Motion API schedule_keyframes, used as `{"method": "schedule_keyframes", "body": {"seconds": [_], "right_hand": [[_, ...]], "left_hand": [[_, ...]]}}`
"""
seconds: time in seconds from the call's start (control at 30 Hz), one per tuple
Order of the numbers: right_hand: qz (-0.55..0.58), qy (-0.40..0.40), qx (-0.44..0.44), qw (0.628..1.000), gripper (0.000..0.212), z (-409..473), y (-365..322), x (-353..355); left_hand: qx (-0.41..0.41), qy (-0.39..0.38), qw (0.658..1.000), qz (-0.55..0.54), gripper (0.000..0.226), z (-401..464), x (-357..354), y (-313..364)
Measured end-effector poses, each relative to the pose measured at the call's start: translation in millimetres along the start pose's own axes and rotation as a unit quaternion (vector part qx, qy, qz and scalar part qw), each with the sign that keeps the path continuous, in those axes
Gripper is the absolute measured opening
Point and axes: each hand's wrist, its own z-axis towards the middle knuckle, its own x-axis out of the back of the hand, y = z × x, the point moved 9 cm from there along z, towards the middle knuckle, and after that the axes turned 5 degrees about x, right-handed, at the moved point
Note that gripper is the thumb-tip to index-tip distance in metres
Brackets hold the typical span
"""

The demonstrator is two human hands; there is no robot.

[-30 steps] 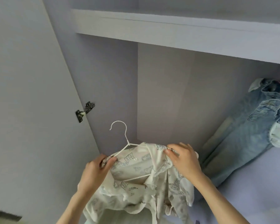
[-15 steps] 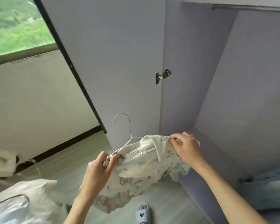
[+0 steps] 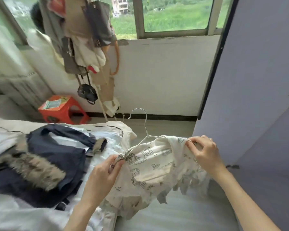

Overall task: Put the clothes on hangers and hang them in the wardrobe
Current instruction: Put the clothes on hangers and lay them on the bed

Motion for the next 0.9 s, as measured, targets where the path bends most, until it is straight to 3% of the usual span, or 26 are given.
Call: {"method": "schedule_keyframes", "body": {"seconds": [0.17,0.3,0.5,0.6,0.7,0.9], "right_hand": [[0.010,-0.012,0.057,0.998,0.007,-41.4,-60.6,-45.9],[0.043,-0.026,0.158,0.986,0.035,-67.1,-131.0,-71.7],[0.083,-0.083,0.263,0.957,0.035,-79.4,-233.0,-120.0],[0.120,-0.130,0.329,0.928,0.033,-92.6,-290.6,-150.6],[0.151,-0.163,0.378,0.899,0.035,-120.2,-341.4,-177.7],[0.212,-0.281,0.447,0.822,0.038,-210.6,-405.3,-226.0]], "left_hand": [[0.048,0.030,0.998,0.016,0.043,-58.5,68.6,-38.7],[0.087,0.077,0.993,0.031,0.020,-111.3,127.8,-59.0],[0.153,0.175,0.970,0.072,0.019,-192.5,219.7,-71.8],[0.204,0.245,0.942,0.107,0.026,-242.6,264.2,-74.8],[0.285,0.302,0.899,0.136,0.017,-305.2,294.9,-75.5],[0.392,0.372,0.820,0.191,0.017,-438.1,315.8,-67.1]]}}
